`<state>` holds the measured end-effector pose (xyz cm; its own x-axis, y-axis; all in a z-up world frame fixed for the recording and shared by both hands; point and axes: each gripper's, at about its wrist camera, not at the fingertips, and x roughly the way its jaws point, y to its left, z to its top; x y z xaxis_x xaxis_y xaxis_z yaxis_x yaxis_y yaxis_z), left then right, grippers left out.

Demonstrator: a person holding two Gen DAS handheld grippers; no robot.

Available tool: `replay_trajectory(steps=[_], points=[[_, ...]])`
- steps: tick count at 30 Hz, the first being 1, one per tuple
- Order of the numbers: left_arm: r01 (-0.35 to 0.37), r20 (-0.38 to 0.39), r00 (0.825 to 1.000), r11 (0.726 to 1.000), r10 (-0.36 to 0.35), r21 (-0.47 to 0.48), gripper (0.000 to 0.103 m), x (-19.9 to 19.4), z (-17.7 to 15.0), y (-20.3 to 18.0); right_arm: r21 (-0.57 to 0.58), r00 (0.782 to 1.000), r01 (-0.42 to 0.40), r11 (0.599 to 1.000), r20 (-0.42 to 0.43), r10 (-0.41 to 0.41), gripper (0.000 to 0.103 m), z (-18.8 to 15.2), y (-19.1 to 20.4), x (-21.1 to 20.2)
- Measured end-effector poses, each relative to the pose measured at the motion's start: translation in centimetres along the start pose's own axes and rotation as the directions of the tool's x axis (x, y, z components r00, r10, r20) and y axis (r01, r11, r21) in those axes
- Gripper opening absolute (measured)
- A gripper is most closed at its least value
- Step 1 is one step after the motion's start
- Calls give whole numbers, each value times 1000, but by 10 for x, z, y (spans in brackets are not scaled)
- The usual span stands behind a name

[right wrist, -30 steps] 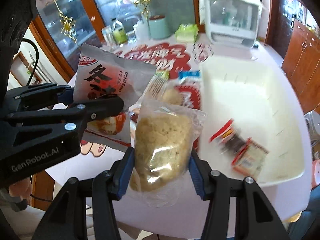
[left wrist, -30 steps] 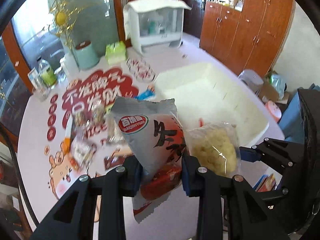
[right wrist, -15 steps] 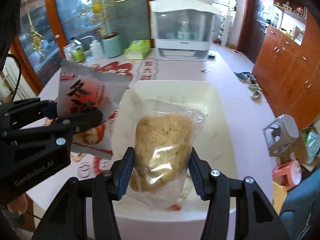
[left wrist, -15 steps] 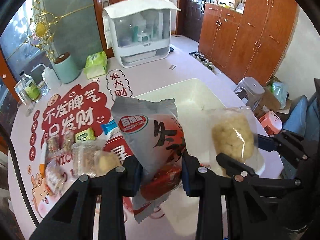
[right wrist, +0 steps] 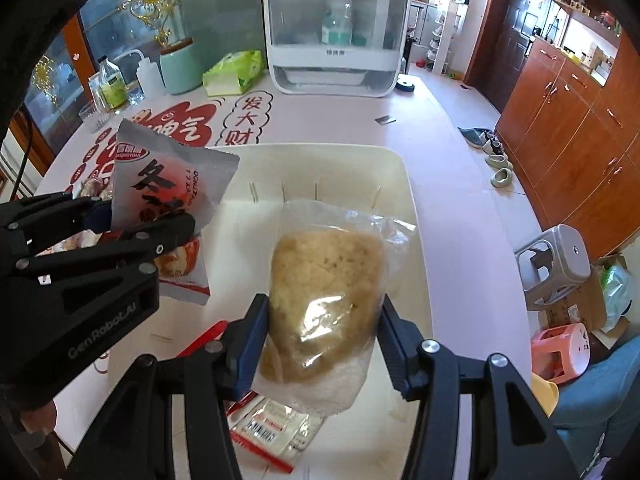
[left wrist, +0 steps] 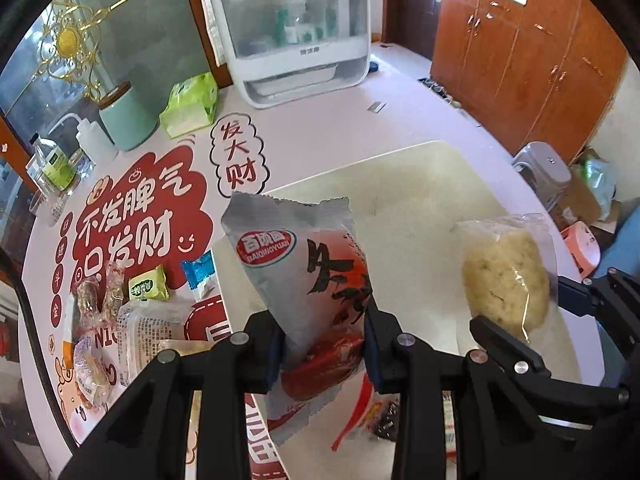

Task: Organize snacks
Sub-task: 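Carry both bags over the white bin and open both tools to drop them, then withdraw both open tools from the bin toward the remaining snacks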

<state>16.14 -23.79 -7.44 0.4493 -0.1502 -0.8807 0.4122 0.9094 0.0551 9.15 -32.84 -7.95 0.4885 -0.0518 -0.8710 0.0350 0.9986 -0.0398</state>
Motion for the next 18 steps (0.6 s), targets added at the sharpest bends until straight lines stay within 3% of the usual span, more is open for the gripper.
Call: replay_trajectory(steps=[3,4,7,8,18], points=[[-23,-21,1000,1000,23,1,34,9,2,0,-8,1000,0,1000,-15,0,54,4,-2,11],[-37,-24,999,999,37,2,40,11,2,-1,-16,1000,2,1000,-15,-2,54,5,-2,12],[-68,-12,998,998,68,6,77,11,1,0,-35,1000,-17,999,-11,16,55,6,1,14],[-76,1,997,997,76,6,82,9,0,0,-35,1000,-23,999,-12,23,56,7,1,15],[-63,-9,998,998,63,-17,83,1,-8,9,-2,997,-48,999,-55,48,59,6,2,21]])
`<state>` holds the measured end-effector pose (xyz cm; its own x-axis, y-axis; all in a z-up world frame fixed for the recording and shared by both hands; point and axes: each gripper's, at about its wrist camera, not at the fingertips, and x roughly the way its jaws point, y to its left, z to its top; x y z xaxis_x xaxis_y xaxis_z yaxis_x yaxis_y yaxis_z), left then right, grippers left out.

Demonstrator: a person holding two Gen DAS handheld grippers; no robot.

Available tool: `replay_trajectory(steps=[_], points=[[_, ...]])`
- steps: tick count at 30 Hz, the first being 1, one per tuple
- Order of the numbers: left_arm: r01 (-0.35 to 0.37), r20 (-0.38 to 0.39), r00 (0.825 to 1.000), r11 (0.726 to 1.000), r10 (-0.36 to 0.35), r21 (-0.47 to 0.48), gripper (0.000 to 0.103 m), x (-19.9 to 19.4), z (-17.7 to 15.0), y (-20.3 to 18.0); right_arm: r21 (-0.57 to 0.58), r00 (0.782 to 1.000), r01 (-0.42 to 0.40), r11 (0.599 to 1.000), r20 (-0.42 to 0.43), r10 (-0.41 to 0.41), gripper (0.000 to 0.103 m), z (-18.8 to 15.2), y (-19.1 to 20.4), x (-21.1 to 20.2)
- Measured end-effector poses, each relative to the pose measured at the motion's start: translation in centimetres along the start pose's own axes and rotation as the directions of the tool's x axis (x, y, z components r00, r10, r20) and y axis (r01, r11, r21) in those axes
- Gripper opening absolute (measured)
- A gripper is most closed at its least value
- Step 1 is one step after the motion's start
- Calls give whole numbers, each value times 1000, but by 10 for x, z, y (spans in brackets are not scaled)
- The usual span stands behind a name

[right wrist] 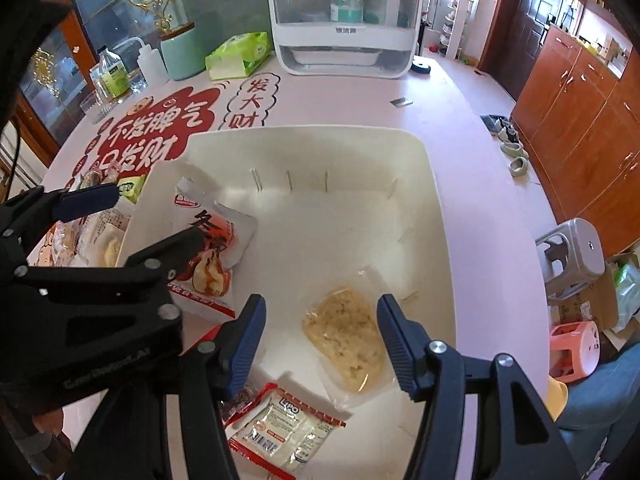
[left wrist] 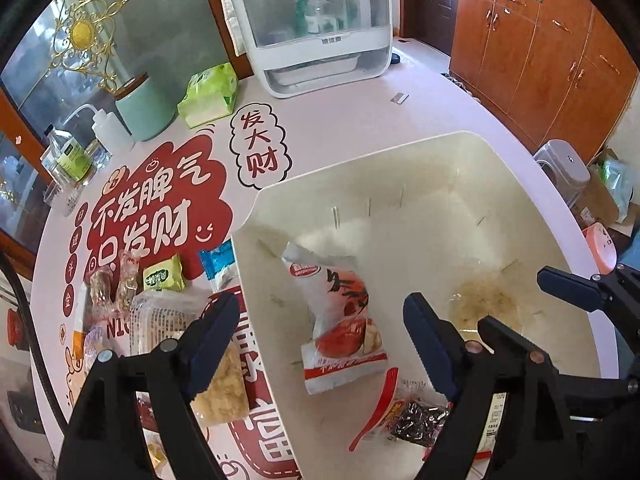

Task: Organize snacks
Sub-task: 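Withdraw both open tools from the bin toward the remaining snacks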

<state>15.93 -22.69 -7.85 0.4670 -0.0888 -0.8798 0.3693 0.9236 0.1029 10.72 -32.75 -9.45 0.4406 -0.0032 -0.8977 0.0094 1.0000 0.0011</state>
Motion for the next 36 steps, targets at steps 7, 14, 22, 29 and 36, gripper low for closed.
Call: replay_trajectory(steps=[7,14,22,29,36], points=[[-2,8,1000,1000,2,-7,83,-10,-7,8,1,1000,-10,1000,2,10,59,-4,5,-5],[-6,17,1000,1000,6,-21,83,-23,-18,21,4,1000,-8,1000,3,8,59,-8,11,-13],[-14,10,1000,999,14,-29,83,-36,-39,37,29,1000,-22,999,-1,22,59,-20,15,-21],[-1,2,1000,999,1,-48,83,-51,-62,54,44,1000,-28,999,-4,28,59,-35,27,-33],[16,5,1000,998,-15,-65,83,-68,-85,78,22,999,-47,999,5,47,59,-46,56,-50]])
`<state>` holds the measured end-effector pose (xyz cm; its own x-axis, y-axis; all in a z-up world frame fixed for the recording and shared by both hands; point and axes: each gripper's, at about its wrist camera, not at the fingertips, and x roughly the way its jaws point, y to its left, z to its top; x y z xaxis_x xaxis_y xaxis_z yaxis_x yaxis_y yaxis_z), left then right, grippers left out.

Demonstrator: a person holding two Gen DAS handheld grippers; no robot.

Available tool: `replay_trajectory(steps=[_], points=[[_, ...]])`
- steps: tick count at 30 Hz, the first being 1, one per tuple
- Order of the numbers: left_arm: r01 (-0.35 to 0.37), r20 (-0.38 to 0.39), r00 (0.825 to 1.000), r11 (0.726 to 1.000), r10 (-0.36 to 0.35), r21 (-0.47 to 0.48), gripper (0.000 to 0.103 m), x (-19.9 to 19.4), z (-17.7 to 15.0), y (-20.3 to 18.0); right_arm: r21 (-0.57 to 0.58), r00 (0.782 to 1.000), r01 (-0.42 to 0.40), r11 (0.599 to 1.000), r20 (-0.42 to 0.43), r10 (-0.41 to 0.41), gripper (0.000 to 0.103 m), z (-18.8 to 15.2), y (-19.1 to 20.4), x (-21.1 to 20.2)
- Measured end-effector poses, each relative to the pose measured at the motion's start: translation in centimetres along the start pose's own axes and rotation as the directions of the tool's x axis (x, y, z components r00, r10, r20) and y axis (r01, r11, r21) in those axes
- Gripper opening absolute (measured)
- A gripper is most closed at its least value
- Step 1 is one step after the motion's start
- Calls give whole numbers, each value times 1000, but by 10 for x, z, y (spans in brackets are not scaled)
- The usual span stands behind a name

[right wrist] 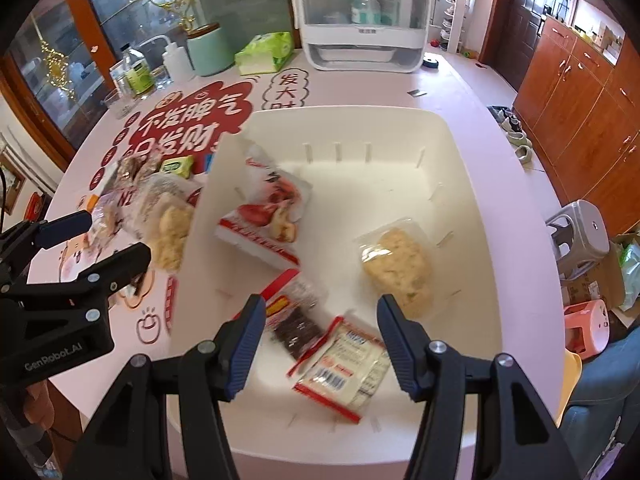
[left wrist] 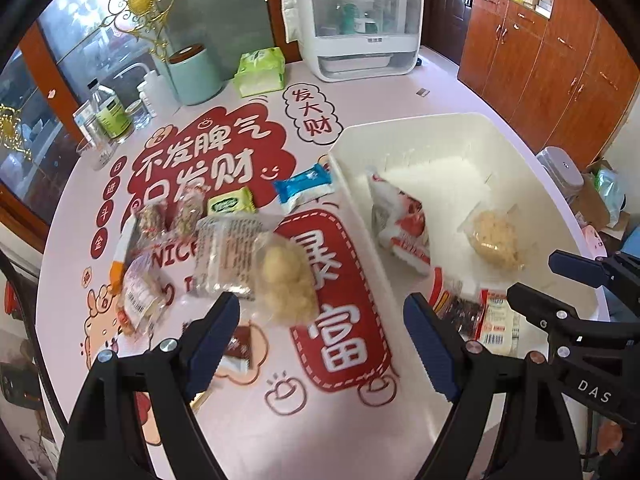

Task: Organize snacks
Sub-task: 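Withdraw both open tools from the bin toward the remaining snacks, then close the left tool on a white printed bag while the right tool reaches a clear pale-snack bag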

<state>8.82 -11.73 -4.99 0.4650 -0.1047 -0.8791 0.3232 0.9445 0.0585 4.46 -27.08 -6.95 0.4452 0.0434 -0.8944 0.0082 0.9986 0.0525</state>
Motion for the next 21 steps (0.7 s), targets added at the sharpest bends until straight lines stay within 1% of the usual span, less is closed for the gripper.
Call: replay_trajectory(steps=[6,10,15,21], points=[[-6,7,1000,1000,6,-16,83,-15,-19,33,-49,1000,-2,999,5,2,59,-3,36,-10],[-18,1,1000,999,18,-43,83,-21,-31,63,-73,1000,-25,997,11,26,59,-2,63,-15],[-48,-13,999,995,47,-86,83,-24,-47,112,-110,998,-63,992,26,66,59,2,102,-20],[-84,-45,996,983,77,-162,83,-21,-68,180,-136,995,-99,986,13,102,59,7,147,-13]])
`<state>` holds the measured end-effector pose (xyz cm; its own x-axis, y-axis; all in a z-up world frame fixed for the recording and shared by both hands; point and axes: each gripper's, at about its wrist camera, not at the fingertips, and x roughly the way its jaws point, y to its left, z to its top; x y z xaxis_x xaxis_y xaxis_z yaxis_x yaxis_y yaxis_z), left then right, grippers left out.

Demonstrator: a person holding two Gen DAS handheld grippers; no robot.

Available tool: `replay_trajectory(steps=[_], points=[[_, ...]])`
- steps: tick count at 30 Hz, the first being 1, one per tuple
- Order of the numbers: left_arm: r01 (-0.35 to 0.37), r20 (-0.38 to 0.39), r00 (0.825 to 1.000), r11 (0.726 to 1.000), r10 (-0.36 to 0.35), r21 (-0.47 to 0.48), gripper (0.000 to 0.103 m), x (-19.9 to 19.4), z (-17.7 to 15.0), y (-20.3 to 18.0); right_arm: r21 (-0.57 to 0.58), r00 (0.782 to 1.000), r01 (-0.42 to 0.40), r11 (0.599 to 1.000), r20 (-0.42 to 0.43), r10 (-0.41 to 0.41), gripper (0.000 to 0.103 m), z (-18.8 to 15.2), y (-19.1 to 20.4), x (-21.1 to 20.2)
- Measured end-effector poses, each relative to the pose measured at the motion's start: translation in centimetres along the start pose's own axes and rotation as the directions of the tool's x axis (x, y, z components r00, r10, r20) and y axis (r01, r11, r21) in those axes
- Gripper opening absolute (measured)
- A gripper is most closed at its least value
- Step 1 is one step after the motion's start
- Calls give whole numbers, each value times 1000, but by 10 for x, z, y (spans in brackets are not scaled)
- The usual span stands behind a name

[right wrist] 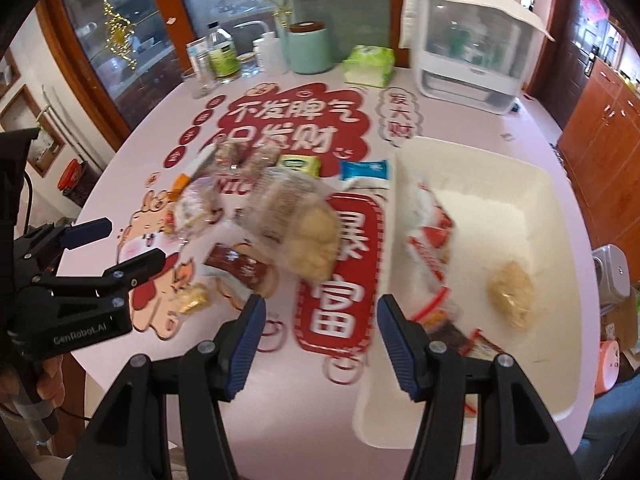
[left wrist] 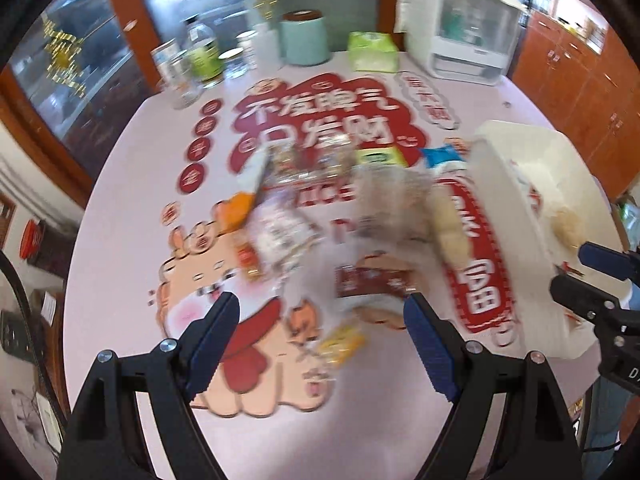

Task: Organize snacks
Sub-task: 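Close the left tool on a white printed bag while the right tool reaches a clear pale-snack bag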

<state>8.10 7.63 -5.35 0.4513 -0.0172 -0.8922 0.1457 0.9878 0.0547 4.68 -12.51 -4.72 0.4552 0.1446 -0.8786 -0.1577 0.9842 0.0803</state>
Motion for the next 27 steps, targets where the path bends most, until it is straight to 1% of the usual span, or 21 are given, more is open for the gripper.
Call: replay_trajectory(steps=[5,9,13,16,20,23,27], points=[[-7,-38,999,998,4,-69,83,18,-2,51,5,1000,-2,1000,-31,3,59,6,25,21],[6,-57,998,994,-12,-109,83,36,3,82,49,999,-4,999,-49,7,58,12,28,36],[35,-82,996,991,-46,-132,83,58,11,102,96,998,20,995,-58,-14,58,22,27,55],[65,-99,992,990,-78,-127,83,72,18,107,137,998,27,990,-67,-18,58,30,23,71],[107,-125,984,983,-125,-147,83,93,29,108,186,996,45,981,-87,-29,58,41,18,94],[132,-141,978,978,-155,-160,83,105,40,102,203,993,61,977,-110,-40,58,48,14,111],[175,-146,969,973,-197,-150,83,115,55,86,213,989,82,974,-138,-53,58,52,10,128]])
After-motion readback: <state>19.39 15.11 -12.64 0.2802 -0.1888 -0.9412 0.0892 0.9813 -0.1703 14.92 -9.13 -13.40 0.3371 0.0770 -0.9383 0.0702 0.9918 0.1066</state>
